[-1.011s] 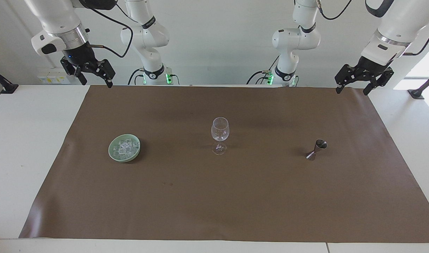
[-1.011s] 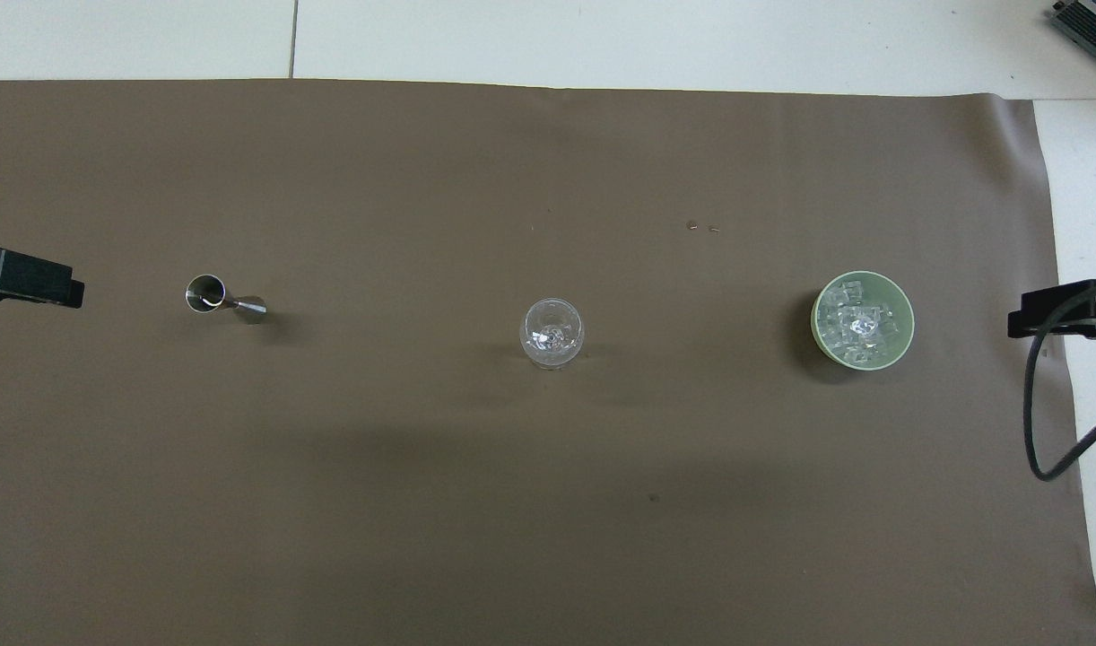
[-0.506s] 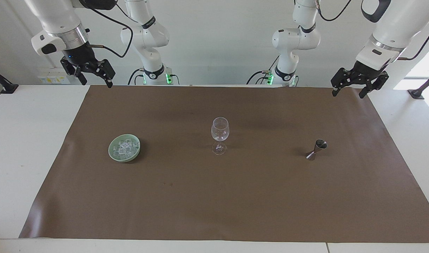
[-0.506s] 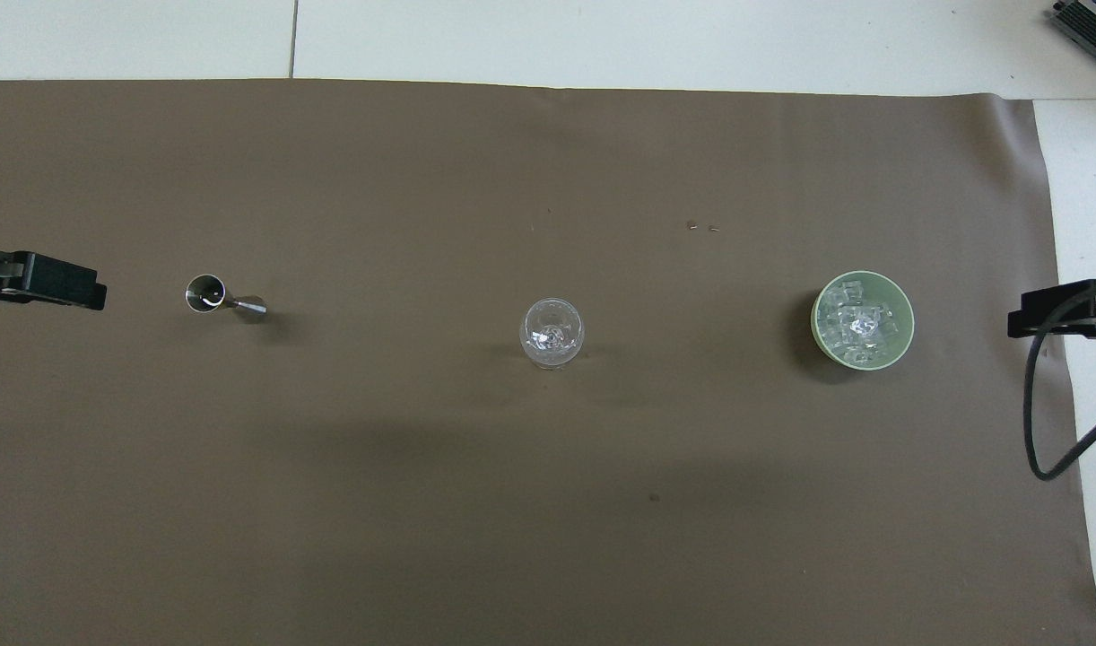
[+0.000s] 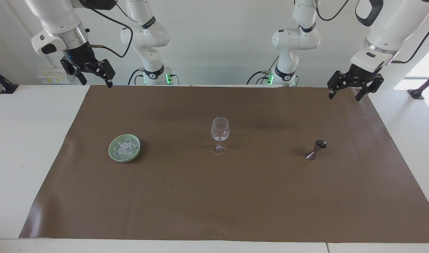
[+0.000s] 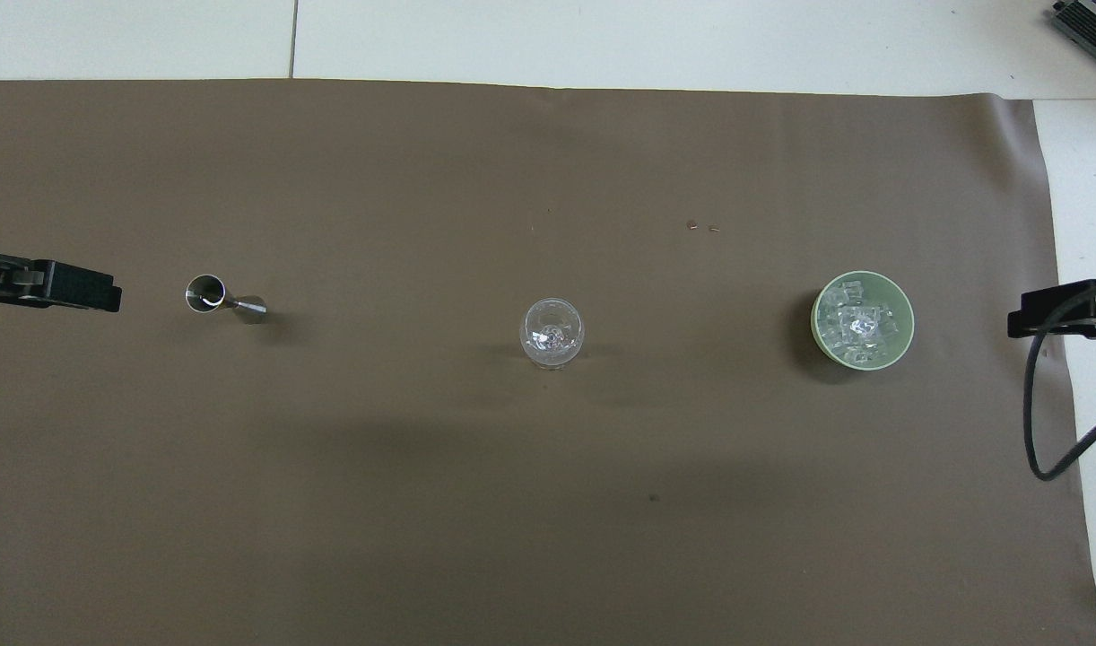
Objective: Pour wine and add ice with both arms
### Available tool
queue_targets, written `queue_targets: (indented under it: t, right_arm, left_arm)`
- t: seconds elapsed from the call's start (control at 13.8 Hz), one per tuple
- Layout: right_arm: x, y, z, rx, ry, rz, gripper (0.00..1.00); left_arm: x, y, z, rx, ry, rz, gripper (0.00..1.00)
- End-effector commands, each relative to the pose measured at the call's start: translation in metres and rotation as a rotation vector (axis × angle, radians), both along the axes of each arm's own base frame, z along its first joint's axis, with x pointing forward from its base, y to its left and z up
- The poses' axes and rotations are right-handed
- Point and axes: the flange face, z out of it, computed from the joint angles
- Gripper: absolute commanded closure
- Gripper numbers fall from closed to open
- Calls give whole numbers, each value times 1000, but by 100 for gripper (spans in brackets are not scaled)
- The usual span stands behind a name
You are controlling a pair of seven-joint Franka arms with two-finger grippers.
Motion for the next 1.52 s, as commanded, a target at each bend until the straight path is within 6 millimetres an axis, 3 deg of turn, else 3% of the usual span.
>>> queue_targets:
  t: [0.0,0.22,0.43,0.87,1.08,1.44]
  right_arm:
    - [-5,-1,1,24,-4,26,0]
    - [-5,-1,1,25,-3,26,0]
    - [-5,-1,1,24,-4,26,0]
    - [-5,-1,1,23,-4,26,0]
    - [-5,-1,1,24,-4,26,0]
    - [-5,-1,1,23,-3,26,0]
  left_arm:
    - [-7,2,3,-11,-5,-2,0]
    - [-2,2,11,-14,-26,0,0]
    - [20,4,13,-14,-21,5,0]
    - [68,9,-30,-79,42,34,0]
    - [82,38,-52,-151,72,170,0]
    - [89,58,-75,-193,74,306,0]
